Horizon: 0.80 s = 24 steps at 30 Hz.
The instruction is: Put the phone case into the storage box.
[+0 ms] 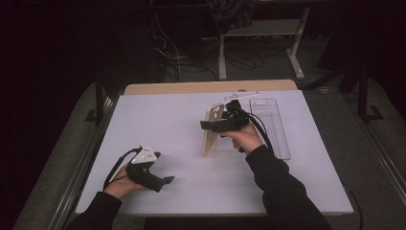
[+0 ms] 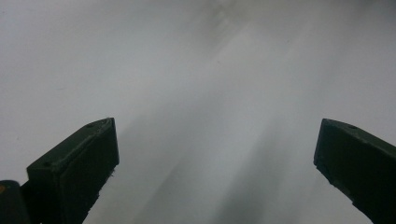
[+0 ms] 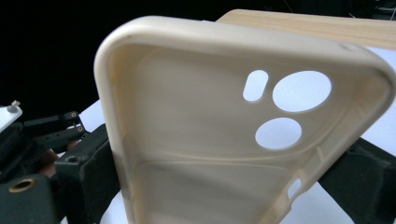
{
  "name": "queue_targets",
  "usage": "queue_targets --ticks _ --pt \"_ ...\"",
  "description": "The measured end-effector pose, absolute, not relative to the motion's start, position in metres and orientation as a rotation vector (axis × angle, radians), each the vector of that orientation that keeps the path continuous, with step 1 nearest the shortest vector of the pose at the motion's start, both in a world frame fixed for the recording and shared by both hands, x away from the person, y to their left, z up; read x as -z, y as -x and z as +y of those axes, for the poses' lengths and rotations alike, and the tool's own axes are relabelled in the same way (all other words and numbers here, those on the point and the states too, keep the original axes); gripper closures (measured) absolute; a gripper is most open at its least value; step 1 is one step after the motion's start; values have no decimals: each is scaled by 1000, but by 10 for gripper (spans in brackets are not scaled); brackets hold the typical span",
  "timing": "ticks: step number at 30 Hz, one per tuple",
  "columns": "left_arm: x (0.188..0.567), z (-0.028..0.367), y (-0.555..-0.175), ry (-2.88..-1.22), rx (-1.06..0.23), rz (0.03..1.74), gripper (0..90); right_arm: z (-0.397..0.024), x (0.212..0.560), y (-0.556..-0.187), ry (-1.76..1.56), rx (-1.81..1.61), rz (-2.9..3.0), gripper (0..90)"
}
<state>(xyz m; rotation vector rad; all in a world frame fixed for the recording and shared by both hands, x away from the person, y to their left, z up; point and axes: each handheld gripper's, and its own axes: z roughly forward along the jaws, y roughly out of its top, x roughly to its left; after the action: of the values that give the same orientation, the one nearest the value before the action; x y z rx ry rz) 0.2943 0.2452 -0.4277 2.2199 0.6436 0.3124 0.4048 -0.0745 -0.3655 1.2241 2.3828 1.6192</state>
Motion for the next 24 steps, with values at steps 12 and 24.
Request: queue_targets --ticks 12,24 --pt "428 246 -294 -2222 -312 642 0 -84 353 -416 -1259 -1613 2338 71" --pt "429 245 -294 -2222 -303 642 0 -97 344 -427 -1286 -1595 2295 72"
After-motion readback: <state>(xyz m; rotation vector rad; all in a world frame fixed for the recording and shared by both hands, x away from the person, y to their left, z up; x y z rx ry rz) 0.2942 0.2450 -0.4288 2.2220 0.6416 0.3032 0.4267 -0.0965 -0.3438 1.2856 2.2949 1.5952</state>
